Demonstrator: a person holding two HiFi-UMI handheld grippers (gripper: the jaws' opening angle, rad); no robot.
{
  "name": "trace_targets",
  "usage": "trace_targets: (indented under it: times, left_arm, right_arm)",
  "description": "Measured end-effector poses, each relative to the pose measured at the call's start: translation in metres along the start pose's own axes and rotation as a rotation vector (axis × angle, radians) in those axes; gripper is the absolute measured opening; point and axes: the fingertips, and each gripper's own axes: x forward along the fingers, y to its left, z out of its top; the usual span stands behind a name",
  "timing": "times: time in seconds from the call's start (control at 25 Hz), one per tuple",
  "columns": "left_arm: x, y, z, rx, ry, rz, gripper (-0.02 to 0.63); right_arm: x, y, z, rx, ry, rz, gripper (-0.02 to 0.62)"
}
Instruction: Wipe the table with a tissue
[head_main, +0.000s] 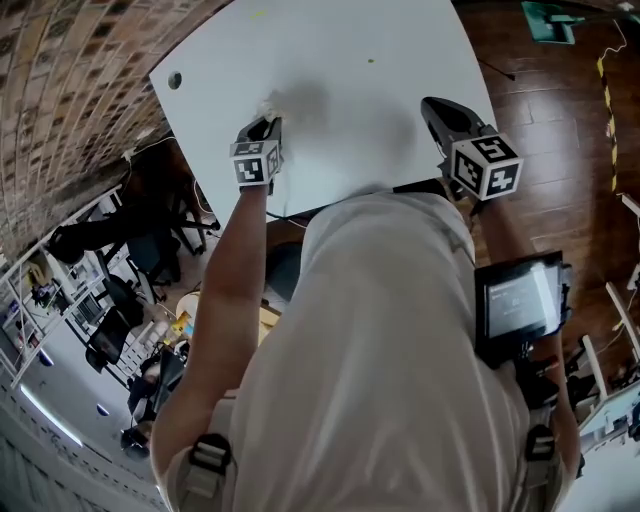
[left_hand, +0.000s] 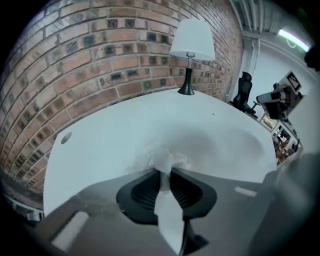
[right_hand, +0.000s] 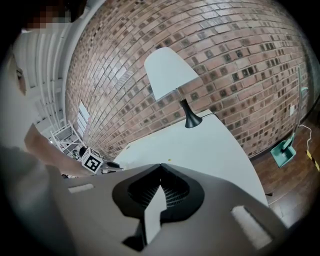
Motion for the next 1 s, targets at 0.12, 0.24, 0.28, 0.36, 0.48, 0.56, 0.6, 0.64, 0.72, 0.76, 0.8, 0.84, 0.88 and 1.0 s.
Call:
trace_targets:
  times: [0.12,0.24,0.28,0.36,0.48,0.56,0.6,0.64,0.72,0.76,0.8,0.84,0.88,1.0]
  left_arm:
    - [-0.001,0.012,-0.005,-0.039,-0.007,0.016,0.071]
    - [0.004,0.015,0.001,-0.073,-0.022,0.022,0.069]
    - [0.006,0.018,0.006,-0.092,-0.031,0.028,0.069]
    - [0.011,0.021,0.022,-0.129,-0.05,0.038,0.067]
    - [0.019,0.014,0.052,-0.139,-0.066,0.037,0.064]
    - [0.024,0.002,0.061,-0.128,-0.068,0.022,0.063]
    - [0.026,-0.008,0.062,-0.109,-0.063,0.003,0.063]
    - [0.027,-0.022,0.061,-0.077,-0.055,-0.026,0.063]
    - [0.026,-0.057,0.056,0.008,-0.035,-0.104,0.063]
    - [0.024,-0.072,0.052,0.04,-0.028,-0.135,0.063]
    - [0.022,-0.084,0.048,0.057,-0.022,-0.155,0.063]
    - [0.019,-0.092,0.044,0.066,-0.015,-0.169,0.063]
    - [0.017,-0.097,0.039,0.072,-0.004,-0.179,0.063]
    - [0.009,-0.106,0.017,0.101,0.05,-0.21,0.063]
  right_arm:
    - [-0.002,-0.005,0.0,0.011,-0.004,-0.013,0.008]
    - [-0.004,-0.009,0.003,0.012,-0.008,-0.024,0.008]
    - [-0.004,-0.01,0.004,0.014,-0.009,-0.026,0.008]
    - [-0.004,-0.012,0.006,0.02,-0.012,-0.031,0.008]
    - [-0.006,-0.015,0.008,0.027,-0.02,-0.035,0.008]
    - [-0.006,-0.015,0.007,0.034,-0.024,-0.033,0.008]
    - [-0.006,-0.015,0.007,0.038,-0.026,-0.032,0.008]
    - [-0.005,-0.015,0.007,0.042,-0.028,-0.03,0.008]
    - [-0.005,-0.013,0.007,0.045,-0.03,-0.027,0.008]
    - [-0.003,-0.012,0.008,0.044,-0.029,-0.024,0.008]
    - [-0.001,-0.01,0.009,0.04,-0.026,-0.02,0.008]
    - [0.001,-0.009,0.01,0.036,-0.024,-0.015,0.008]
    - [0.004,-0.007,0.012,0.031,-0.021,-0.01,0.008]
    - [0.009,-0.003,0.015,0.015,-0.012,0.002,0.008]
